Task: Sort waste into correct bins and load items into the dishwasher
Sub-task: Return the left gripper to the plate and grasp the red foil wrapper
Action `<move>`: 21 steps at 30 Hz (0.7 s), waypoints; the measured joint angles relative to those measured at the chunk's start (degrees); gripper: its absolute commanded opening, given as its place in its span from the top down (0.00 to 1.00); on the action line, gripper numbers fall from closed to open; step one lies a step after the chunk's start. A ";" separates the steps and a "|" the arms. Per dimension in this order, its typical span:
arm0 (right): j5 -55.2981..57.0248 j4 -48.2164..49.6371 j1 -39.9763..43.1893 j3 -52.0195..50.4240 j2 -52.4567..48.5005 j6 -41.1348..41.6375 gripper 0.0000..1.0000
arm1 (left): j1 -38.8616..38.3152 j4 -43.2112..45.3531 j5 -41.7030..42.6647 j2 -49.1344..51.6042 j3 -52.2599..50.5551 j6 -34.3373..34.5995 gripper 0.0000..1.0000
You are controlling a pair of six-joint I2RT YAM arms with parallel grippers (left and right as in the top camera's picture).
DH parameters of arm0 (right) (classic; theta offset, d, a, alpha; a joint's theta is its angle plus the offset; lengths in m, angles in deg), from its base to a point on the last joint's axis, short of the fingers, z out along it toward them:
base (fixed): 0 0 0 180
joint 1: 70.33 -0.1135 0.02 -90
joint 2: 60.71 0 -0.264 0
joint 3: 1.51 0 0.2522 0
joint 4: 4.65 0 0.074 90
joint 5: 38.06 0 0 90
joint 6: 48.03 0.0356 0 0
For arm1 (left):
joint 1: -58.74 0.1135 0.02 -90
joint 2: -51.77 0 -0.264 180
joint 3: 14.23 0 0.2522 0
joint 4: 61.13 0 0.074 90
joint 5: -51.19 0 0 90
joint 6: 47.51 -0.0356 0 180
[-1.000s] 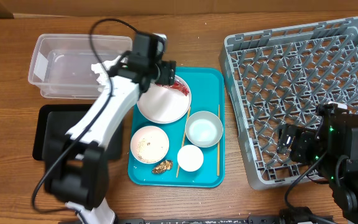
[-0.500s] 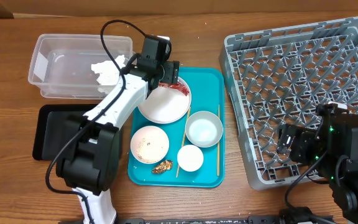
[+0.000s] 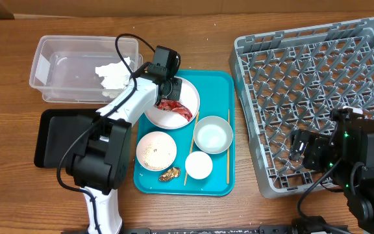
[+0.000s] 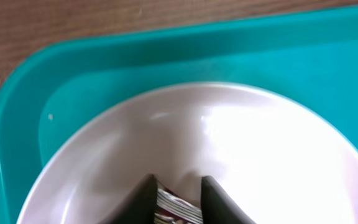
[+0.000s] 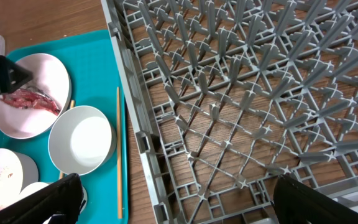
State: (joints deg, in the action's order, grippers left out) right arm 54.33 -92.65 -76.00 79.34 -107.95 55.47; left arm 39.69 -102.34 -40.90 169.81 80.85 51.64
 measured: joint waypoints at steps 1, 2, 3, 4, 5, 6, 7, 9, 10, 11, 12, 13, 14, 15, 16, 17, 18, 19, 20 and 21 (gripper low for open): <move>0.02 0.02 0.00 0.00 0.00 -0.02 0.00 | 0.00 -0.70 0.00 0.00 0.00 -0.20 0.96; 0.02 0.02 0.00 0.00 0.00 0.00 0.00 | 0.00 -1.36 0.02 0.00 0.00 -0.15 0.96; 0.04 0.00 0.00 0.00 0.00 0.00 0.00 | 0.00 -1.92 0.11 0.00 0.00 -0.13 0.96; 0.02 0.00 0.00 0.00 0.00 0.00 0.00 | 0.00 -2.40 0.13 0.00 0.00 -0.15 0.96; 0.00 0.00 0.00 0.00 -0.02 0.00 0.00 | 0.00 -2.82 0.13 0.00 0.00 -0.15 0.96; 0.00 -0.07 0.00 0.00 0.00 -0.02 0.00 | 0.00 -3.15 0.15 0.00 0.00 -0.15 0.96; 0.02 -0.09 0.02 0.00 0.00 0.00 0.00 | 0.00 -3.63 0.13 0.00 0.02 -0.15 0.96; 0.02 -0.28 0.00 0.00 0.00 -0.02 0.00 | 0.00 -4.74 0.13 0.00 0.09 -0.15 0.66; 0.00 -0.33 0.00 0.00 0.00 0.00 0.00 | 0.00 -5.35 0.15 0.00 0.35 0.04 0.50; 0.02 -0.33 0.02 0.00 0.00 0.00 0.00 | 0.00 -5.95 0.15 -0.02 0.72 -0.07 0.40; 0.00 -0.35 0.00 0.00 0.00 -0.02 0.00 | 0.00 -6.56 0.15 -0.07 1.36 -0.24 0.36; 0.00 -0.33 0.02 0.00 0.00 0.00 0.00 | 0.00 -7.06 0.15 -0.28 2.01 -0.33 0.33; 0.02 -0.33 0.00 0.00 0.00 -0.02 0.00 | 0.00 -7.48 0.15 -0.70 2.75 -0.50 0.30; 0.02 -0.35 0.00 0.00 -0.02 -0.02 0.00 | 0.00 -8.13 0.15 -1.75 3.74 -1.33 0.28; 0.02 -0.31 0.00 0.00 0.00 0.02 0.00 | 0.00 -8.72 0.15 -2.36 4.24 -2.19 0.26; 0.02 -0.31 0.02 0.00 0.00 -0.02 0.00 | 0.00 -9.90 0.15 -3.26 5.07 -3.19 0.24; 0.00 -0.35 0.02 0.00 0.00 -0.02 0.00 | 0.00 -10.73 0.15 -4.04 5.64 -4.37 0.22; 0.00 -0.33 0.00 0.00 0.00 -0.02 0.00 | 0.00 -11.87 0.28 -4.76 6.12 -5.79 0.21; 0.00 -0.33 0.00 0.00 0.00 -0.02 0.00 | 0.00 -13.29 0.66 -5.35 6.43 -7.45 0.17; 0.02 -0.35 0.00 0.00 0.00 0.00 0.00 | 0.00 -15.26 1.46 -5.84 6.60 -9.55 0.16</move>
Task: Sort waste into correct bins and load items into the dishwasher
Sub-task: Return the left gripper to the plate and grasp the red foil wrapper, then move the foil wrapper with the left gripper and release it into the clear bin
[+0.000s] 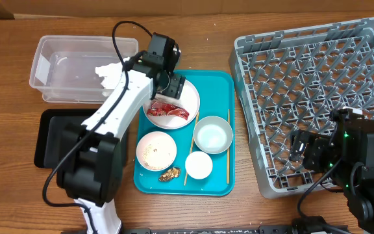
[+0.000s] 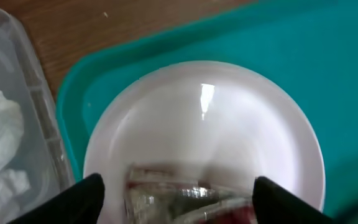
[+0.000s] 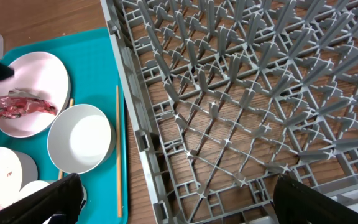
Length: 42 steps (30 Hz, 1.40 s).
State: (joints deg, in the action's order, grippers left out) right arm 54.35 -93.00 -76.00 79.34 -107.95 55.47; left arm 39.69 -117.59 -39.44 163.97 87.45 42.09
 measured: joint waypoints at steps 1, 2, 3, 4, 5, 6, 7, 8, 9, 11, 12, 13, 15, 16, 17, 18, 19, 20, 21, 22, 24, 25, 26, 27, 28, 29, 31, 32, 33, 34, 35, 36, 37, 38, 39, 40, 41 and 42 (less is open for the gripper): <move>-0.02 0.04 0.02 0.00 0.00 0.00 0.00 | 0.00 -2.10 0.98 -0.20 0.00 -2.23 0.15; 0.00 0.00 0.00 0.00 0.00 -0.02 0.00 | 0.00 -3.96 1.99 -0.22 -0.02 -4.59 0.13; -0.02 0.00 0.00 0.00 0.00 0.00 0.00 | 0.00 -5.88 2.95 -0.11 -0.11 -7.21 0.12; 0.00 0.00 0.00 0.00 0.00 0.00 0.00 | 0.00 -7.37 3.78 0.11 -0.24 -9.40 0.12; -0.02 0.00 0.00 0.00 0.00 0.02 0.00 | 0.00 -8.63 4.52 0.42 -0.35 -11.74 0.12; 0.00 0.02 0.02 0.00 0.00 -0.02 0.00 | 0.00 -9.16 4.98 0.76 -0.48 -13.53 0.12; 0.00 0.02 0.00 0.00 0.00 0.00 0.00 | 0.00 -9.40 5.29 1.22 -0.59 -14.88 0.12; 0.00 0.04 0.02 0.00 0.00 0.00 0.00 | 0.00 -9.40 5.42 1.73 -0.63 -16.00 0.13; 0.00 0.00 0.02 0.00 0.00 0.00 0.00 | 0.00 -9.27 5.40 2.36 -0.68 -16.92 0.13; 0.00 0.02 0.00 0.00 0.00 -0.04 0.00 | 0.00 -8.74 5.29 3.26 -0.76 -18.10 0.14; 0.00 0.00 0.00 0.00 0.00 -0.02 0.00 | 0.00 -8.39 5.11 3.76 -0.81 -18.53 0.16; 0.00 0.02 0.00 0.00 0.00 0.00 0.00 | 0.00 -8.13 5.03 4.20 -0.85 -18.99 0.17; 0.00 0.00 0.00 0.00 -0.02 -0.02 0.00 | 0.00 -8.07 4.90 5.01 -0.90 -19.50 0.23; 0.00 0.00 0.02 0.00 0.00 -0.02 0.00 | 0.00 -8.11 4.90 5.38 -0.90 -19.45 0.30; 0.00 -0.02 0.00 0.00 0.00 -0.02 0.00 | 0.00 -8.20 4.87 5.84 -0.92 -19.37 0.42; 0.00 0.00 0.02 0.00 0.00 -0.02 0.00 | 0.00 -8.33 4.83 6.19 -0.94 -19.39 0.57; -0.02 0.00 0.00 0.00 0.00 -0.04 0.00 | 0.00 -8.61 4.72 6.58 -0.96 -19.12 0.74; 0.00 0.02 0.00 0.00 0.00 0.00 0.00 | 0.00 -8.81 4.72 6.91 -0.98 -19.02 0.95; -0.02 0.02 0.02 0.00 -0.02 -0.02 0.00 | 0.00 -8.94 4.70 7.19 -1.01 -19.06 0.96; -0.02 0.02 0.00 0.00 0.00 -0.02 0.00 | 0.00 -9.01 4.68 7.41 -1.03 -18.51 0.96; -0.02 0.02 0.00 0.00 0.00 0.00 0.00 | 0.00 -9.01 4.70 7.50 -1.05 -17.62 0.96; 0.00 0.00 0.00 0.00 0.00 0.00 0.00 | 0.00 -9.01 4.70 7.50 -1.05 -16.70 0.96; 0.00 0.00 0.00 0.00 0.00 0.00 0.00 | 0.00 -8.98 4.70 7.50 -1.05 -16.00 0.96; -0.02 0.00 0.00 0.00 0.00 -0.02 0.00 | 0.00 -9.03 4.70 7.50 -1.05 -15.10 0.96; 0.00 0.00 0.02 0.00 0.00 -0.02 0.00 | 0.02 -9.18 4.68 7.50 -0.94 -13.99 0.96; -0.02 -0.02 0.02 0.00 -0.02 0.00 0.00 | 0.04 -9.31 4.70 7.45 -0.74 -12.96 0.96; 0.00 -0.04 0.02 0.00 0.00 -0.02 0.00 | 0.28 -9.77 4.70 7.15 0.00 -10.95 0.96; 0.00 -0.07 0.00 0.00 0.00 -0.02 0.00 | 0.44 -9.86 4.68 6.64 0.50 -9.88 0.96; 0.00 -0.09 0.02 0.00 0.00 0.00 0.00 | 0.74 -9.88 4.68 5.92 0.98 -8.90 0.96; 0.00 -0.09 0.00 0.00 0.00 0.00 0.00 | 1.07 -9.88 4.63 5.09 1.46 -8.22 0.96; 0.00 -0.17 0.02 0.00 0.00 0.02 0.00 | 1.53 -9.88 4.44 3.93 2.05 -7.32 0.96; 0.00 -0.26 0.00 0.00 -0.02 0.02 0.00 | 2.34 -9.86 3.78 1.99 3.04 -6.27 0.96; -0.02 -0.42 0.02 0.00 0.00 -0.02 0.00 | 3.02 -9.79 3.32 0.55 3.74 -5.64 0.96; 0.00 -0.50 0.02 0.00 0.00 -0.02 0.00 | 3.87 -9.49 2.71 -1.20 4.35 -5.20 0.96; 0.00 -0.50 0.00 0.00 0.00 0.00 0.00 | 4.94 -9.05 1.86 -3.21 4.90 -4.68 0.96; 0.00 -0.46 0.00 0.00 -0.02 -0.04 0.00 | 5.90 -8.63 1.11 -4.85 5.33 -4.31 0.96; 0.00 -0.48 0.00 0.00 0.00 -0.02 0.00 | 7.17 -8.17 0.11 -6.62 5.81 -3.93 0.96; 0.00 -0.48 0.00 0.00 0.00 0.00 0.00 | 8.39 -7.85 -0.81 -7.91 6.19 -3.80 0.96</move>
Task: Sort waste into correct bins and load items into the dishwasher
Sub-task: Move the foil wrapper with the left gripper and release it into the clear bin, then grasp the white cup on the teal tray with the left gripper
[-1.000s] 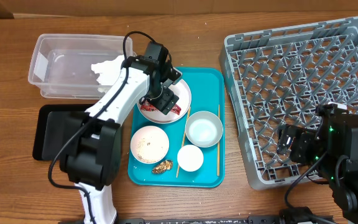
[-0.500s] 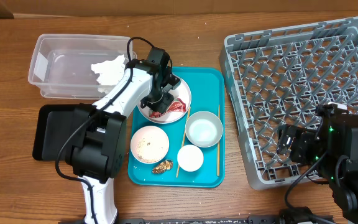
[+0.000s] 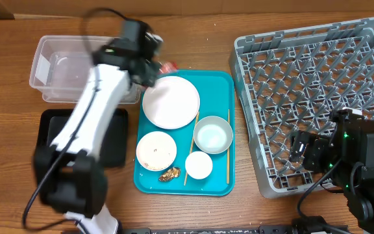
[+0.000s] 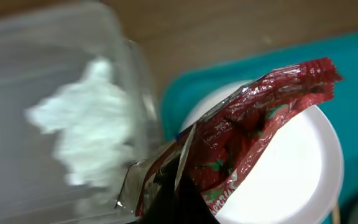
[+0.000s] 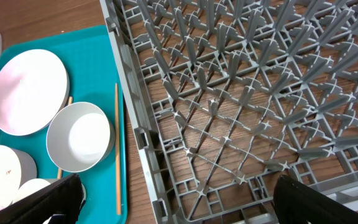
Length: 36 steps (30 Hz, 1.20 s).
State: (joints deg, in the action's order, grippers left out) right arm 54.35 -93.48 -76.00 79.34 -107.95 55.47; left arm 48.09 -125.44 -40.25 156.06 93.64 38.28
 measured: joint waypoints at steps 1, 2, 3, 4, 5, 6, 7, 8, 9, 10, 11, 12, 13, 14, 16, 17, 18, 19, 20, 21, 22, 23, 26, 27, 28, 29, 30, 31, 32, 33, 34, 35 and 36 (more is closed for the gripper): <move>0.00 0.00 0.00 0.00 0.00 0.00 0.00 | 1.40 0.46 -1.11 -1.11 0.26 0.39 0.94; 0.00 0.02 0.00 0.00 0.00 0.00 0.00 | 2.64 0.79 -2.14 -1.84 0.46 0.92 0.93; 0.00 0.00 0.00 0.00 0.00 -0.02 0.00 | 4.04 0.98 -2.99 -2.14 0.57 1.29 0.93; 0.00 0.00 0.02 0.00 0.00 -0.02 0.00 | 5.18 1.11 -3.61 -2.19 0.57 1.55 0.92; 0.00 0.00 0.00 0.00 0.00 -0.02 0.00 | 6.80 1.20 -4.20 -2.01 0.55 1.99 0.89; 0.00 0.00 0.02 0.00 -0.02 -0.02 0.00 | 8.02 1.25 -4.61 -1.77 0.55 2.43 0.87; 0.00 0.02 0.02 0.00 0.00 0.00 0.00 | 9.20 1.27 -4.90 -1.51 0.55 2.97 0.80; 0.00 0.00 0.00 0.00 0.00 0.02 0.00 | 10.43 1.25 -5.05 -1.36 0.55 3.89 0.66; -0.02 0.00 0.02 0.00 0.00 0.00 0.00 | 11.58 1.25 -5.29 -1.18 0.55 4.90 0.60; -0.02 0.00 0.02 0.00 0.00 -0.04 0.00 | 12.76 1.25 -5.42 -1.07 0.55 5.97 0.58; 0.00 0.04 0.02 0.00 0.00 0.00 0.00 | 14.29 1.22 -5.62 -1.03 0.55 7.43 0.56; 0.00 0.02 0.00 0.00 0.00 0.00 0.00 | 14.95 1.11 -5.70 -1.03 0.55 8.26 0.55; -0.02 0.00 0.02 0.00 0.00 -0.02 0.00 | 15.34 0.83 -5.68 -1.03 0.55 8.79 0.53; -0.02 0.00 0.00 0.00 0.00 -0.02 0.00 | 15.58 0.31 -5.33 -1.03 0.55 9.22 0.51; 0.00 0.00 0.02 0.00 0.00 -0.02 0.00 | 15.43 -2.05 -3.28 -1.03 0.55 10.29 0.49; 0.00 0.00 0.00 0.00 0.00 -0.02 0.00 | 15.21 -3.58 -1.95 -1.03 0.55 10.43 0.48; -0.04 -0.02 0.00 0.00 -0.02 0.00 0.00 | 14.99 -4.96 -0.74 -1.03 0.55 10.58 0.46; 0.00 0.00 0.02 0.00 0.00 0.02 0.00 | 14.49 -6.67 1.01 -1.03 0.52 10.73 0.45; -0.02 -0.02 0.00 0.00 0.00 -0.02 0.00 | 13.94 -7.80 2.36 -1.03 0.52 10.93 0.44; -0.02 0.00 0.00 0.00 0.00 -0.02 0.00 | 13.31 -9.05 3.48 -1.07 0.52 11.13 0.43; -0.02 0.00 0.02 0.00 0.00 0.00 0.00 | 12.59 -10.19 4.22 -1.16 0.52 11.23 0.42; 0.00 0.02 0.00 0.00 0.00 -0.02 0.00 | 11.58 -11.56 4.98 -1.25 0.50 11.37 0.40; 0.00 0.02 0.02 0.00 0.00 0.00 0.00 | 8.02 -14.84 6.47 -1.57 0.50 11.39 0.37; 0.00 -0.02 0.00 0.00 0.00 0.00 0.00 | 6.75 -16.17 6.84 -1.66 0.50 11.37 0.37; -0.02 0.02 0.00 0.00 0.00 -0.02 0.00 | 5.64 -17.44 7.06 -1.75 0.50 11.39 0.37; 0.00 0.00 0.00 0.00 -0.02 -0.02 0.00 | 4.39 -18.91 7.28 -1.77 0.48 11.39 0.37; 0.00 0.02 0.02 0.00 0.00 -0.02 0.00 | 3.10 -20.46 7.48 -1.79 0.48 11.39 0.37; 0.00 0.00 0.00 0.00 0.00 0.00 0.00 | 2.16 -21.92 7.56 -1.79 0.48 11.43 0.37; 0.00 -0.04 0.02 0.00 0.00 -0.02 0.00 | 1.18 -23.23 7.74 -1.79 0.48 11.61 0.37; 0.00 -0.07 0.00 0.00 0.00 0.00 0.00 | 0.35 -24.55 7.93 -1.79 0.48 11.80 0.36; -0.02 -0.15 0.02 0.00 0.00 0.02 0.00 | -0.48 -26.34 8.13 -1.81 0.48 12.35 0.36; 0.00 -0.22 0.02 0.00 0.00 -0.02 0.00 | -1.03 -28.28 8.15 -1.81 0.48 13.00 0.36; -0.02 -0.24 0.00 0.00 0.00 0.00 0.00 | -1.38 -31.12 8.28 -1.86 0.48 13.68 0.36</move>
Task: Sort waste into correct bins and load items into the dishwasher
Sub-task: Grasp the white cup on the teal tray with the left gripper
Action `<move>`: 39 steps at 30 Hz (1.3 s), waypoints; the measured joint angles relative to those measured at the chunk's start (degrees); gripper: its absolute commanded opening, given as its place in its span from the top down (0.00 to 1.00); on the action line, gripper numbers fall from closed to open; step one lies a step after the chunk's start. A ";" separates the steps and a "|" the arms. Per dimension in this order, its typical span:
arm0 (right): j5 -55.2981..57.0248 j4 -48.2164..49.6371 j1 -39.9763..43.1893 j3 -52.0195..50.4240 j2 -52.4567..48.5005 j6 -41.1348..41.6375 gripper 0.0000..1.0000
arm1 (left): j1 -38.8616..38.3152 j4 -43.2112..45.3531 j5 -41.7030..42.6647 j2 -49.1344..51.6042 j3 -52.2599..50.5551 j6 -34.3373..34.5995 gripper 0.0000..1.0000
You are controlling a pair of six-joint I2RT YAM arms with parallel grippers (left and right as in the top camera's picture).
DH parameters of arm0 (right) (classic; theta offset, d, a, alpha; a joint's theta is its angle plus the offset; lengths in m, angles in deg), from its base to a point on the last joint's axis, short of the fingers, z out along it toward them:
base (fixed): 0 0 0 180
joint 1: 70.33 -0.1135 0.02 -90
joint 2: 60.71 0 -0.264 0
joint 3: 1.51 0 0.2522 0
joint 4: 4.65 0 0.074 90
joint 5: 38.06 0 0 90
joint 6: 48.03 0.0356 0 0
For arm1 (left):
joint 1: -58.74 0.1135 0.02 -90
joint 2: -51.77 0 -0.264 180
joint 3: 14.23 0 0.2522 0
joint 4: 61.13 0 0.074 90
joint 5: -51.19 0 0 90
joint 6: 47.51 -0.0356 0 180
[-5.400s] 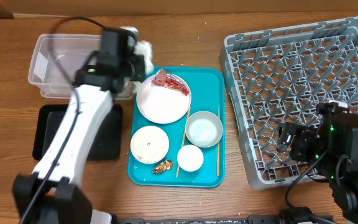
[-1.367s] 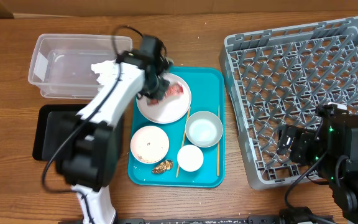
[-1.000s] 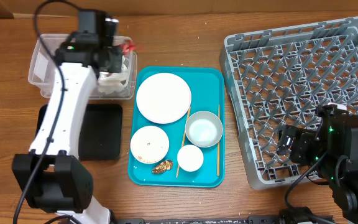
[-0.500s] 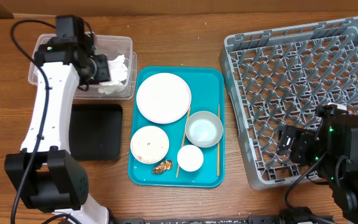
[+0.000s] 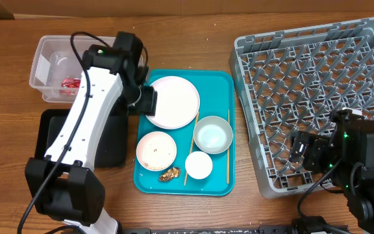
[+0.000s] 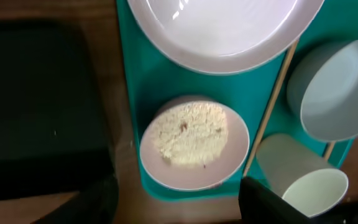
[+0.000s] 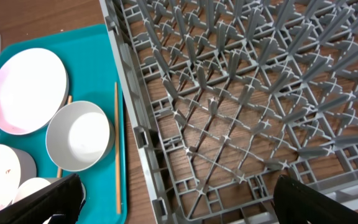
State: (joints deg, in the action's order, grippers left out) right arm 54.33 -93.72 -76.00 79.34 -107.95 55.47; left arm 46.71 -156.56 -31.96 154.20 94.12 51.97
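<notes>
A red wrapper lies in the clear bin at the back left. My left gripper hangs open and empty over the left side of the teal tray. Below it in the wrist view sit a small plate of crumbs, the bare white plate, a bowl and a cup. A brown food scrap lies at the tray's front. My right gripper stands open over the front of the grey dish rack.
A black bin lies left of the tray, partly under my left arm. Two chopsticks lie on the tray beside the bowl. The rack fills the right side of the table.
My left gripper held the red wrapper at the clear bin's right edge. Now the wrapper lies inside that bin, and the gripper is open over the tray's left side.
My left gripper's fingers stood close around the red wrapper on the white plate, then open above it. Then it held the wrapper up by the clear bin. Now the wrapper is in the bin and the plate is bare. The right arm stayed still.
</notes>
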 measured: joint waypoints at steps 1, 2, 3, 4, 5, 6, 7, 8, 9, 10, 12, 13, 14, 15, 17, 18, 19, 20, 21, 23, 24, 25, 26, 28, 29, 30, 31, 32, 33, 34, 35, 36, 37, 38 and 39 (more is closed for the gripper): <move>0.02 -0.09 0.02 0.00 0.00 -0.02 0.00 | -0.31 -1.86 0.07 -0.13 -0.07 0.55 0.36; 0.02 -0.24 0.02 0.02 0.00 0.00 0.00 | -0.39 -3.85 0.04 -0.28 -0.07 0.96 0.36; 0.02 -0.39 0.02 0.02 0.00 0.00 0.00 | -0.48 -5.60 0.04 -0.59 -0.09 1.18 0.36; 0.02 -0.37 0.02 0.02 0.00 0.02 0.00 | -0.76 -6.88 0.02 -1.01 -0.09 1.38 0.36; 0.02 -0.42 0.00 0.02 0.00 -0.02 0.00 | -0.96 -8.24 0.00 -1.68 -0.11 1.55 0.36; 0.00 -0.46 0.02 0.02 0.00 -0.02 0.00 | -1.20 -9.22 0.00 -2.58 -0.17 1.62 0.36; 0.02 -0.50 0.00 0.00 0.00 -0.02 0.00 | -1.57 -9.88 -0.04 -3.63 -0.22 1.79 0.36; 0.02 -0.50 0.02 0.02 0.00 0.00 0.00 | -2.12 -10.23 -0.17 -5.01 -0.44 2.03 0.35; 0.02 -0.48 0.02 0.02 -0.02 0.00 0.00 | -3.10 -10.49 -0.44 -7.56 -0.96 2.40 0.35; 0.00 -0.52 0.00 0.02 0.00 -0.02 0.00 | -3.87 -10.49 -0.79 -9.60 -1.38 2.84 0.35; 0.00 -0.55 0.02 0.04 0.00 0.00 0.00 | -5.75 -8.66 -2.25 -14.71 -3.48 4.31 0.33; 0.00 -0.55 0.00 0.04 0.00 0.00 0.00 | -6.64 -7.37 -2.75 -17.38 -4.83 5.03 0.32; 0.00 -0.55 0.02 0.04 -0.02 0.00 0.00 | -7.63 -5.62 -3.15 -20.24 -6.43 5.66 0.28; 0.00 -0.52 0.02 0.04 0.00 0.00 0.00 | -8.59 -3.32 -3.39 -22.95 -8.17 6.14 0.25; 0.02 -0.52 0.02 0.04 0.00 0.00 0.00 | -10.67 1.99 -3.45 -28.15 -12.17 7.08 0.22; 0.02 -0.52 0.00 0.04 0.00 -0.02 0.00 | -11.69 4.37 -3.43 -30.05 -14.25 7.32 0.22; 0.04 -0.57 0.02 0.04 0.00 -0.02 0.00 | -12.55 6.51 -3.43 -31.15 -16.02 7.32 0.22; 0.02 -0.55 0.00 0.04 0.00 0.00 0.00 | -13.33 8.87 -3.21 -31.74 -17.73 7.08 0.23; 0.02 -0.55 0.02 0.04 0.00 -0.02 0.00 | -14.25 11.52 -2.91 -31.93 -19.74 6.84 0.24; 0.00 -0.57 0.00 0.04 0.00 0.00 0.00 | -16.00 15.78 -2.05 -31.12 -23.26 5.92 0.25; 0.00 -0.57 0.00 0.04 0.00 -0.04 0.00 | -16.92 17.57 -1.44 -30.25 -24.87 5.35 0.25; 0.00 -0.55 0.00 0.04 0.00 -0.02 0.00 | -18.05 19.58 -0.79 -28.76 -26.75 4.87 0.25; 0.00 -0.57 0.02 0.04 -0.02 -0.02 0.00 | -18.86 20.39 -0.42 -27.43 -27.69 4.46 0.26; 0.00 -0.68 0.02 0.04 0.00 0.00 0.00 | -20.02 21.42 0.17 -24.90 -28.72 3.91 0.27; 0.02 -0.68 0.00 0.04 0.00 -0.02 0.00 | -20.76 21.81 0.55 -22.67 -28.98 3.78 0.28; 0.00 -0.72 0.02 0.04 -0.02 0.00 0.00 | -21.40 22.12 1.07 -20.57 -29.03 3.65 0.29; 0.02 -0.63 0.02 0.04 0.00 -0.04 0.00 | -21.79 22.62 1.53 -18.84 -29.03 3.61 0.33; 0.00 -0.63 0.00 0.04 0.00 0.00 0.00 | -22.12 23.02 1.84 -17.31 -29.03 3.61 0.37; 0.00 -0.70 0.00 0.04 0.00 -0.02 0.00 | -22.47 23.41 2.38 -15.45 -29.05 3.54 0.43; 0.00 -0.68 0.00 0.04 0.00 0.00 0.00 | -22.82 23.69 2.82 -13.49 -29.05 3.34 0.52; 0.00 -0.70 0.00 0.04 0.00 -0.02 0.00 | -23.02 23.85 3.10 -11.87 -29.05 3.30 0.67; 0.02 -0.74 0.02 0.04 0.00 0.00 0.00 | -23.26 23.87 3.37 -10.21 -29.09 3.04 0.84; 0.02 -0.76 0.00 0.04 0.00 -0.02 0.00 | -23.26 23.80 3.74 -8.76 -29.09 3.15 0.96; 0.00 -0.83 0.02 0.04 -0.02 0.00 0.00 | -23.26 23.71 3.98 -7.45 -29.11 3.17 0.96; 0.00 -0.83 0.02 0.04 0.00 -0.02 0.00 | -23.26 23.67 4.31 -6.47 -29.20 2.99 0.96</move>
State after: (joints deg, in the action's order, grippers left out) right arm 54.33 -94.55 -75.98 79.38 -107.95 55.44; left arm 23.45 -132.89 -27.66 147.73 64.92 54.96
